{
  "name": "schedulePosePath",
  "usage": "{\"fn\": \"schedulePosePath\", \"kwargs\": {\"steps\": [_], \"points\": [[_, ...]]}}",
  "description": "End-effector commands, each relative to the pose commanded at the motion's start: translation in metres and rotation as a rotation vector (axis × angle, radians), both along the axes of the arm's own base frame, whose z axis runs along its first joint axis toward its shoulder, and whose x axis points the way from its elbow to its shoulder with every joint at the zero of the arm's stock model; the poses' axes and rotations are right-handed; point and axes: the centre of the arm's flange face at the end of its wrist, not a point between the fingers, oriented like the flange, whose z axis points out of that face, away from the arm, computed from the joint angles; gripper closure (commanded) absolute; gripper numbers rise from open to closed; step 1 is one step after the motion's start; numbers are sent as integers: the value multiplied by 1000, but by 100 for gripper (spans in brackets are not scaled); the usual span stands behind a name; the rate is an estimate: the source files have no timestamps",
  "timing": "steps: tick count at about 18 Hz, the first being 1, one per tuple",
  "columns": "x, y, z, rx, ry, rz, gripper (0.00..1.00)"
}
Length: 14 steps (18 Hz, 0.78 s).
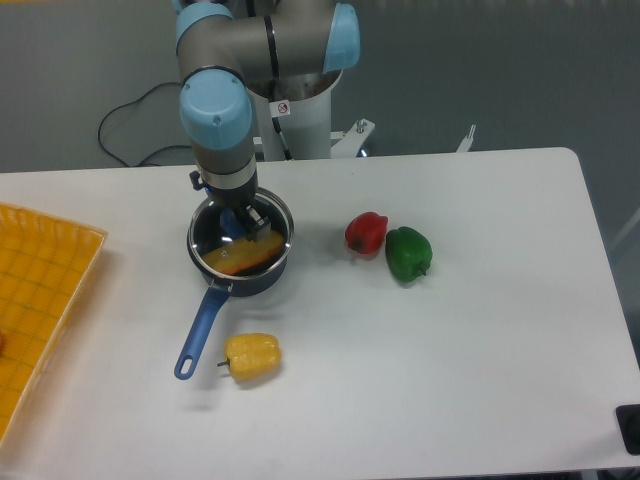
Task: Close the pot lid
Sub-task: 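Lower the glass lid onto the saucepan rim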
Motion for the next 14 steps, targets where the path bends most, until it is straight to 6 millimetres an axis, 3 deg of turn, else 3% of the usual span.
{"fn": "schedulePosePath", "kwargs": {"steps": [10, 14], "points": [[2, 0, -6, -6, 1, -6, 69], [11, 1, -10, -17, -3, -22, 69]]}}
